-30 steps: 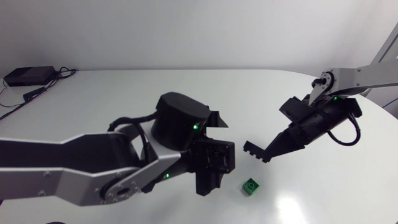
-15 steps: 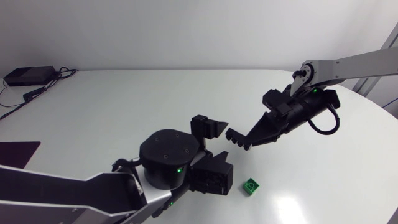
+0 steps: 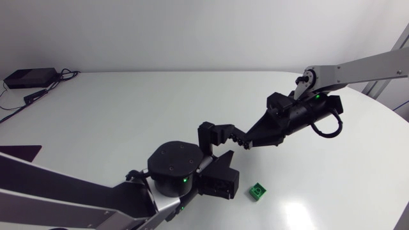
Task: Separate the duplo bricks
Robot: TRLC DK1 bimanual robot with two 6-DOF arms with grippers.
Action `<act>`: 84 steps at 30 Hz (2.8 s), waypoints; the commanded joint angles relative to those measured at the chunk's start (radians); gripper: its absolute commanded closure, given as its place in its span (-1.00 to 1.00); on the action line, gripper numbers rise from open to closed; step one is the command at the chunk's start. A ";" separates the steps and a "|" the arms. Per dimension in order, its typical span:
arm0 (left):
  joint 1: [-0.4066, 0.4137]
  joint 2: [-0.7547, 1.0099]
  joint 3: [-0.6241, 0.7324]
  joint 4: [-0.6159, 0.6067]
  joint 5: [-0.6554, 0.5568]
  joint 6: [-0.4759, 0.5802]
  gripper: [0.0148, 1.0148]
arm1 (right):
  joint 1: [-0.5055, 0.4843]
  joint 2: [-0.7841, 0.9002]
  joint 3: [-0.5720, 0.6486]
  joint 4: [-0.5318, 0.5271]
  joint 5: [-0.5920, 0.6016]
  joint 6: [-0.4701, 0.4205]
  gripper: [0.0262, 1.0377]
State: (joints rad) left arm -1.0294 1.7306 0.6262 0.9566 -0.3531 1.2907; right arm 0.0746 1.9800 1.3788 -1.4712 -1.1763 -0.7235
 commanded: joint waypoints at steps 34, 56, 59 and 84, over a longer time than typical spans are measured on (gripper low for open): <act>0.022 0.026 0.063 0.050 -0.003 0.016 -0.15 | 0.031 0.026 -0.063 -0.035 -0.115 0.032 0.72; 0.005 -0.066 0.024 0.036 -0.007 0.035 0.36 | -0.019 0.003 -0.064 -0.084 -0.154 -0.017 0.29; 0.012 -0.095 0.024 0.034 0.002 0.039 0.36 | -0.022 -0.024 -0.067 -0.095 -0.155 -0.034 -0.37; 0.262 -0.227 0.394 -1.193 0.322 -0.287 0.37 | -0.213 -0.132 -0.135 0.181 0.070 -0.093 -0.91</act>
State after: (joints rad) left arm -0.7944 1.4578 0.9848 -0.1787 -0.0570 1.0435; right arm -0.1284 1.8919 1.2846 -1.3418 -1.1351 -0.8909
